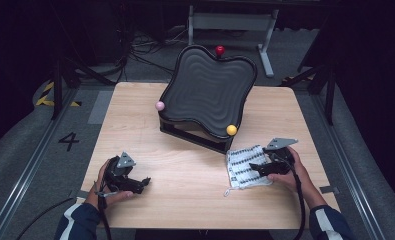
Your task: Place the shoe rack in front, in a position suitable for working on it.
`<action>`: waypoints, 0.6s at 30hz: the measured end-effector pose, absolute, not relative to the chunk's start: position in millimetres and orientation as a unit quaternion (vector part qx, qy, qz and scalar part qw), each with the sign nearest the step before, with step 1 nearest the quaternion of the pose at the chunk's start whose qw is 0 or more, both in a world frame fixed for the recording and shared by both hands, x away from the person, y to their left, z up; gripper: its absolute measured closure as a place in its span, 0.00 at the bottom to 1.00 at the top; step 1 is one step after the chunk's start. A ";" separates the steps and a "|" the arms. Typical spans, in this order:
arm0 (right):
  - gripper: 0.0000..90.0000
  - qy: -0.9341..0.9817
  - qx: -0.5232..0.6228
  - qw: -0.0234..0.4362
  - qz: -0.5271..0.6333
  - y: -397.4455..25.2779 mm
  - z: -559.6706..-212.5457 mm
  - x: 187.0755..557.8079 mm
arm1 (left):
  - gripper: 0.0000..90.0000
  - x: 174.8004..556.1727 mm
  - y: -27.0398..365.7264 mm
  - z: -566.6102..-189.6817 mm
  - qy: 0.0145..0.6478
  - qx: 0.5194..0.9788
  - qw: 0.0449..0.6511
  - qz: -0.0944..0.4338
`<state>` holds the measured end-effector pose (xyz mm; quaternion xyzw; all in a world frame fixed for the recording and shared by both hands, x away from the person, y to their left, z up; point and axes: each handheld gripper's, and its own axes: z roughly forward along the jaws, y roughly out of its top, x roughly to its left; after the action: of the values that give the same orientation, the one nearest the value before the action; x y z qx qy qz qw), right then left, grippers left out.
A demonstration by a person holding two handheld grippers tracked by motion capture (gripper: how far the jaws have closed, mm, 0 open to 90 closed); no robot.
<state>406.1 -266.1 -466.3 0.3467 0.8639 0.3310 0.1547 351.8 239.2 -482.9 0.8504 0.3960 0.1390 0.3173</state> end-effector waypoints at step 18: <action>0.29 0.885 0.315 0.101 0.327 -254.3 -472.7 400.2 | 0.00 351.8 239.4 -482.7 0.394 0.851 0.317 0.141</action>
<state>400.2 -254.3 -472.7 0.3151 0.8854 0.3265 0.1008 351.8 239.4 -482.7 0.8510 0.3945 0.1411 0.3167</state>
